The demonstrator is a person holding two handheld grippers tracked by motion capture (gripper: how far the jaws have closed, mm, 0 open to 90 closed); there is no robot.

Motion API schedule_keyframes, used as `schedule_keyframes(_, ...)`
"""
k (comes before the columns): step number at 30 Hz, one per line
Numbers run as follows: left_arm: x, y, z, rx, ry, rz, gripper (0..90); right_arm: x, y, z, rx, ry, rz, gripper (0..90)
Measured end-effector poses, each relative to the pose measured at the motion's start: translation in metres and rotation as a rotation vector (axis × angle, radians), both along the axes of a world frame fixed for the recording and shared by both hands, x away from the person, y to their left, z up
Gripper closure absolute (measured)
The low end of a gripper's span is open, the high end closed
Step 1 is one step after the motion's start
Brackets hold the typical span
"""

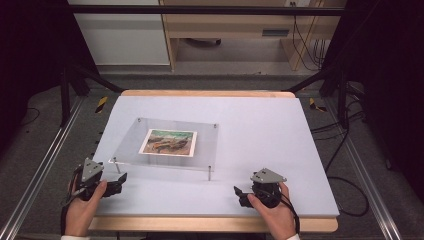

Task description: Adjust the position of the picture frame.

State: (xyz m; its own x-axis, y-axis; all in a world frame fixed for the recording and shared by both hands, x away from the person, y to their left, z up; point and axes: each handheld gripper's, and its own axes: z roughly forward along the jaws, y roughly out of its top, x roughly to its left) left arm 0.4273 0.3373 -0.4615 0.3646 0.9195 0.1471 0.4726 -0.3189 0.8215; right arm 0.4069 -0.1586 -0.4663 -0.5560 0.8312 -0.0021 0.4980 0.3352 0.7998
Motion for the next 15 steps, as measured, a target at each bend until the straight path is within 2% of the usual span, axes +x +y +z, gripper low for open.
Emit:
schedule_keyframes(2,0.001,0.002,-0.002,0.030,-0.014,-0.005,5.4,-0.002,0.001,-0.001,-0.011,-0.029,0.004,16.5)
schedule_keyframes(4,0.001,0.003,-0.002,0.030,-0.017,0.001,5.4,-0.002,0.001,-0.002,-0.015,-0.039,0.012,17.2)
schedule_keyframes(5,0.001,0.004,-0.002,0.038,-0.017,0.005,5.4,-0.002,0.002,-0.003,-0.013,-0.043,0.016,17.7)
schedule_keyframes(6,0.000,0.004,-0.002,0.059,-0.027,0.007,5.2,-0.003,0.003,-0.005,0.011,-0.049,0.025,21.4)
schedule_keyframes(8,0.000,0.004,-0.001,0.054,-0.031,0.008,4.8,-0.003,0.004,-0.006,0.042,-0.053,0.038,22.7)
schedule_keyframes(9,0.000,0.004,-0.001,0.046,-0.037,0.004,4.8,-0.003,0.004,-0.006,0.042,-0.053,0.038,22.7)
schedule_keyframes(10,0.000,0.004,-0.001,0.037,-0.034,0.002,4.4,-0.003,0.006,-0.006,0.082,-0.057,0.044,23.4)
schedule_keyframes(12,0.000,0.005,-0.001,0.012,-0.029,0.001,4.3,-0.003,0.009,-0.005,0.115,-0.066,0.047,25.9)
schedule_keyframes(15,0.000,0.006,-0.001,-0.031,-0.023,-0.009,5.2,-0.003,0.015,-0.003,0.129,-0.075,0.057,28.2)
